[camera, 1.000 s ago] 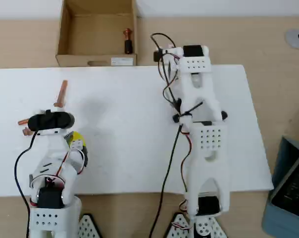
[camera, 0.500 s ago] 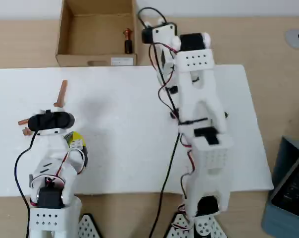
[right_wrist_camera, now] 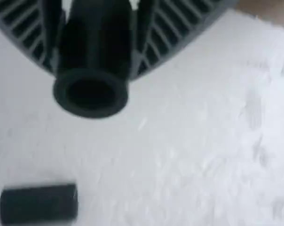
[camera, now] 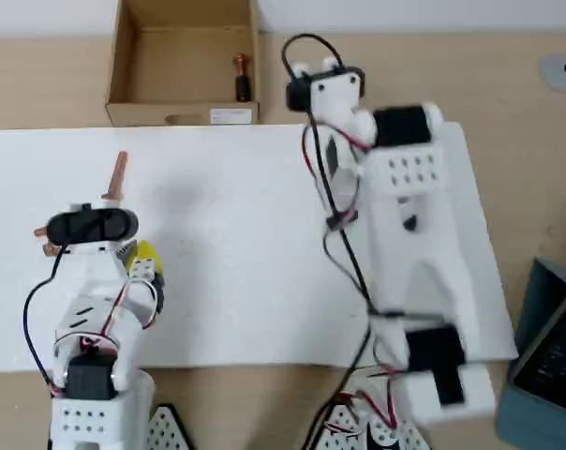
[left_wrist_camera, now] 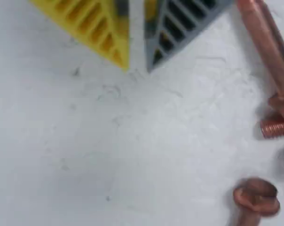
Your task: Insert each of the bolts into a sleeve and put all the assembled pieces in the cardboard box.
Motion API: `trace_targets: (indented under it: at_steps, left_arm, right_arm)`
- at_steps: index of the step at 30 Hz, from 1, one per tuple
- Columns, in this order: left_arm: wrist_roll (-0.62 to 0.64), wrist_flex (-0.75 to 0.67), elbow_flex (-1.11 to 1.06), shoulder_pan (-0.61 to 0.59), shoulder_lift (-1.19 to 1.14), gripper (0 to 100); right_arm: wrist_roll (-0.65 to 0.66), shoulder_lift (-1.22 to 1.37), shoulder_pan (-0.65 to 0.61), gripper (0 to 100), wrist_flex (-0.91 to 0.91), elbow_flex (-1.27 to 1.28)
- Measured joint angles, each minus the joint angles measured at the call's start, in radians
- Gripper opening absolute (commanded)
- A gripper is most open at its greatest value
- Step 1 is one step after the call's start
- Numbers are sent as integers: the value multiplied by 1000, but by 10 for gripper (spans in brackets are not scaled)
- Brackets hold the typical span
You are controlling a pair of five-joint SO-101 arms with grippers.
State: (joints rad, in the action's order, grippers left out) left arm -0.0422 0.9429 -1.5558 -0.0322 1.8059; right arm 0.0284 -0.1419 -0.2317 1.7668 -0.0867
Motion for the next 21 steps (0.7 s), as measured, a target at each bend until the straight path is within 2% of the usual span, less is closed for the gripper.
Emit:
trace_targets:
  at_steps: [6, 9, 14, 21]
  left_arm:
    - [0, 126, 213, 0, -150, 32]
    - [6, 164, 333, 0, -276, 31]
    - [86, 209, 506, -6, -514, 30]
    - [153, 209, 628, -152, -815, 29]
  right_arm:
    - [0, -255, 38, 12, 0, 209]
    - [0, -348, 109, 12, 0, 276]
    - [0, -468, 253, 11, 0, 353]
    - [0, -589, 385, 11, 0, 440]
